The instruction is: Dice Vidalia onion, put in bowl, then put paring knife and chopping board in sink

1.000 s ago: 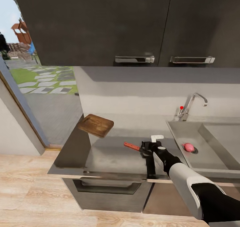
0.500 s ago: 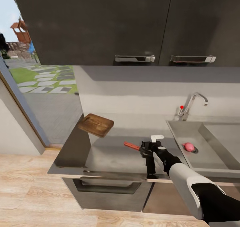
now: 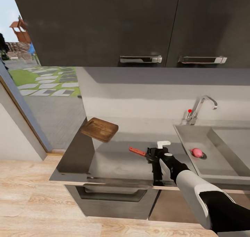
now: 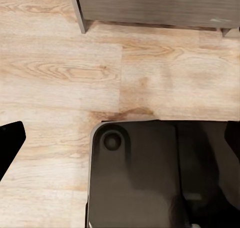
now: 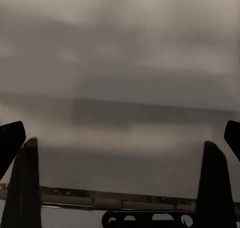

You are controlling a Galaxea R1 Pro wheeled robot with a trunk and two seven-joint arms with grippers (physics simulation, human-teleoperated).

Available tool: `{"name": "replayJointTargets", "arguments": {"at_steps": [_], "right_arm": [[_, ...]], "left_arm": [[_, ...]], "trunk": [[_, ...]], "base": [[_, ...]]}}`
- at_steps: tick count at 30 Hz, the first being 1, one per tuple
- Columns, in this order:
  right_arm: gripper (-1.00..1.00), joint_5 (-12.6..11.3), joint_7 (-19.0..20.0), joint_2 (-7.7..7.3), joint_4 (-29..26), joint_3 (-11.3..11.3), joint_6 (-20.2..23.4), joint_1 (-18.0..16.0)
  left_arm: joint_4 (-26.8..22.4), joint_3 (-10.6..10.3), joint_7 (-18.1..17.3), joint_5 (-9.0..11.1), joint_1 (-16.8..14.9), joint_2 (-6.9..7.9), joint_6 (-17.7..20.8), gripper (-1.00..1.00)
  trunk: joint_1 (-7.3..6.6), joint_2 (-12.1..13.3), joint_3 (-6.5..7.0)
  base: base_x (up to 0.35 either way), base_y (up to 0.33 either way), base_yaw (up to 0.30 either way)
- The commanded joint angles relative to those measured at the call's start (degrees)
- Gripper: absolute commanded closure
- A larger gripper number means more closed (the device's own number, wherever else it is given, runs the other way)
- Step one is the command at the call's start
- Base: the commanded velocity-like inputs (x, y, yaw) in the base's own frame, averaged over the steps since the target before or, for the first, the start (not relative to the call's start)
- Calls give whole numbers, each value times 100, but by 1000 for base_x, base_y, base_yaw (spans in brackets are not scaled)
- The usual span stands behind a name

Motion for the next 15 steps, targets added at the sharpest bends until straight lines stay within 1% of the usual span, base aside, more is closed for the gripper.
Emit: {"name": "replayJointTargets", "arguments": {"at_steps": [1, 15], "right_arm": [[-100, -3, -27, 0, -4, 32, 21, -4], [-100, -3, -27, 0, -4, 34, 21, -4]], "left_arm": [[-8, -2, -1, 12, 2, 0, -5, -100], [-6, -2, -1, 14, 2, 0, -5, -100]], "trunk": [[4, -11, -12], [4, -11, -17]], "base": [[0, 0, 0], [-3, 0, 0]]}}
